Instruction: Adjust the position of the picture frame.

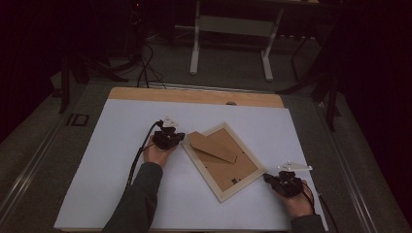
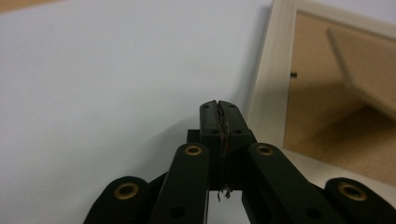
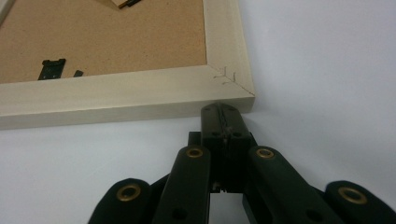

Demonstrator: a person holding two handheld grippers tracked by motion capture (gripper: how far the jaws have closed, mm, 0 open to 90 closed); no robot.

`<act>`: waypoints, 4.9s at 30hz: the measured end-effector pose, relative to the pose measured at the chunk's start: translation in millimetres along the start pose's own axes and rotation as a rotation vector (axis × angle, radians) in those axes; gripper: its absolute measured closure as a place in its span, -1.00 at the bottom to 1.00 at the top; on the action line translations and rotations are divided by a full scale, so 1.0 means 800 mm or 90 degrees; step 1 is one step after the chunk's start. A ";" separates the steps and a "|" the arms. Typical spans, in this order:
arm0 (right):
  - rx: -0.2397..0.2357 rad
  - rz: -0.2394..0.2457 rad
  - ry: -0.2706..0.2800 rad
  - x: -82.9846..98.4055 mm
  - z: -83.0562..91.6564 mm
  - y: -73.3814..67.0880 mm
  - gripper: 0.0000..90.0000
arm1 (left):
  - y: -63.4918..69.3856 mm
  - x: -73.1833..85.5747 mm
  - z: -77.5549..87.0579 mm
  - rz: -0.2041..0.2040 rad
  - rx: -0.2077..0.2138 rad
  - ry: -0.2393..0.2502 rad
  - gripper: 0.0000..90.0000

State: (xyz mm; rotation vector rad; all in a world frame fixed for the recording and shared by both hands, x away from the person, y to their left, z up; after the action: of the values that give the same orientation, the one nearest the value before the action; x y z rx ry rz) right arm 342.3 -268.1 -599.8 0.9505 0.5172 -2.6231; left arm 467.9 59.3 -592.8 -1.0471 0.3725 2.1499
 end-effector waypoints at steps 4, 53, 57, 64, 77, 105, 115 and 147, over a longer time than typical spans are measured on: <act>0.003 0.021 -0.008 0.003 0.000 -0.013 0.99 | 0.002 0.004 -0.005 -0.003 0.007 -0.011 1.00; -0.013 -0.003 -0.012 -0.022 -0.026 -0.016 1.00 | 0.020 0.013 -0.006 -0.010 0.018 -0.047 1.00; -0.014 -0.008 -0.012 -0.024 -0.028 -0.015 1.00 | 0.022 0.013 -0.005 -0.005 0.015 -0.043 1.00; -0.014 -0.010 -0.019 -0.027 -0.029 -0.013 1.00 | 0.026 0.016 -0.001 0.001 0.012 -0.041 1.00; 0.003 -0.005 -0.022 -0.039 -0.038 -0.007 1.00 | 0.033 0.026 0.010 0.025 0.001 -0.033 1.00; 0.019 0.022 -0.044 -0.062 -0.062 -0.016 1.00 | 0.037 0.049 0.038 0.060 -0.021 -0.048 1.00; 0.011 0.009 -0.041 -0.069 -0.071 -0.024 1.00 | 0.037 0.061 0.051 0.075 -0.024 -0.042 1.00; -0.013 -0.012 -0.028 -0.062 -0.071 -0.040 1.00 | 0.042 0.074 0.067 0.090 -0.016 -0.038 1.00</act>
State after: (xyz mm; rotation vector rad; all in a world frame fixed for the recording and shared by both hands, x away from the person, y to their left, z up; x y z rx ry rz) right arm 397.1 -207.4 -600.3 0.8848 0.5433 -2.6436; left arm 388.2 91.5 -606.4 -0.9931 0.4026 2.3110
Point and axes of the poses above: each handheld gripper's, and its own axes: z roughly backward along the jaws, x roughly out of its underside, y roughly to its right, the point moved 10 cm from there along -z, roughly forward along the jaws, and after that the axes turned 12 degrees about -z, right-handed, at the moved point
